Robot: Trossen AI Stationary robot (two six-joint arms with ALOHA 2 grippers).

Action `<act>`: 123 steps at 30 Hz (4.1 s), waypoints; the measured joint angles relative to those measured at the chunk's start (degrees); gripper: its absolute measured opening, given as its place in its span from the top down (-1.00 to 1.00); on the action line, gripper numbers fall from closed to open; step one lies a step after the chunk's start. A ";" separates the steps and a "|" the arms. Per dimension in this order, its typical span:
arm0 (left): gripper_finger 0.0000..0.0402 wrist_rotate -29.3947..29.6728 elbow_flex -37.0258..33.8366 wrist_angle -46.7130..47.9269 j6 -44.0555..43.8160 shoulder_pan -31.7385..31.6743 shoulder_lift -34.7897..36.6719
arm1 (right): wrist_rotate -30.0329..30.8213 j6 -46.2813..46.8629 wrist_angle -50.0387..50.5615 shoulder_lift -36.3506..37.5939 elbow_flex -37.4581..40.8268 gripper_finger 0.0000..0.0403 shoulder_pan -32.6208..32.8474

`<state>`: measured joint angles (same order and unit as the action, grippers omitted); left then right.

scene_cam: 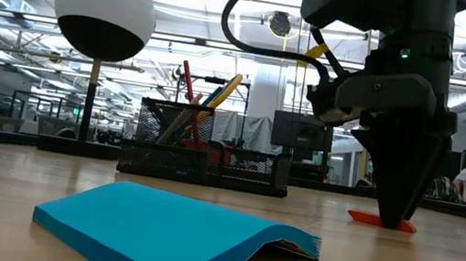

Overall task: Pick and place office supplies into organizer
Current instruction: Put the orange eraser into the desk organizer

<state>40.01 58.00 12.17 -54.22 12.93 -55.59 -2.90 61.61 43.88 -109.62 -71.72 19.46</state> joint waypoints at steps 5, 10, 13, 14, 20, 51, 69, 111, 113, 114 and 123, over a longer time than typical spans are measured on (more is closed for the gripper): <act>0.60 0.00 -0.02 0.02 0.00 0.00 -0.02 | -0.71 -1.96 -0.24 -0.02 0.04 0.35 0.00; 0.60 0.00 -0.01 0.00 0.00 -0.01 0.00 | -1.92 -2.33 -0.11 -0.06 0.04 0.38 -0.08; 0.60 0.00 -0.02 0.02 0.00 -0.01 0.00 | -2.02 -2.34 0.44 -0.15 -0.20 0.44 -0.07; 0.60 0.00 -0.02 0.02 0.00 -0.02 0.00 | -2.08 -2.34 0.65 -0.19 -0.34 0.46 -0.07; 0.60 0.00 -0.02 0.02 0.00 0.00 0.00 | -2.21 -3.12 2.16 -1.52 -1.94 0.58 -0.02; 0.60 0.00 -0.02 0.00 0.00 -0.02 -0.01 | -3.76 -6.98 4.30 -0.75 -2.56 0.75 -1.32; 0.60 0.02 -0.01 0.00 0.00 -0.01 -0.01 | -3.31 -11.00 3.41 1.82 -2.60 0.75 -2.72; 0.60 0.02 -0.02 0.01 0.00 -0.02 0.00 | -6.91 -20.68 -23.77 5.00 -7.85 0.75 -19.49; 0.60 0.02 -0.02 -0.01 0.00 -0.01 0.00 | -8.47 -21.43 -23.31 3.27 -9.47 0.75 -20.44; 0.60 0.02 -0.02 -0.02 0.00 -0.01 0.00 | -9.26 -21.77 -23.37 2.32 -10.43 0.75 -20.87; 0.60 0.00 -0.02 -0.24 0.00 -0.04 0.00 | -10.85 -23.70 -22.48 -2.77 -16.25 0.75 -23.19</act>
<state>40.01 57.98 11.92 -54.22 12.88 -55.59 -13.74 37.91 21.40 -112.39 -87.97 -3.72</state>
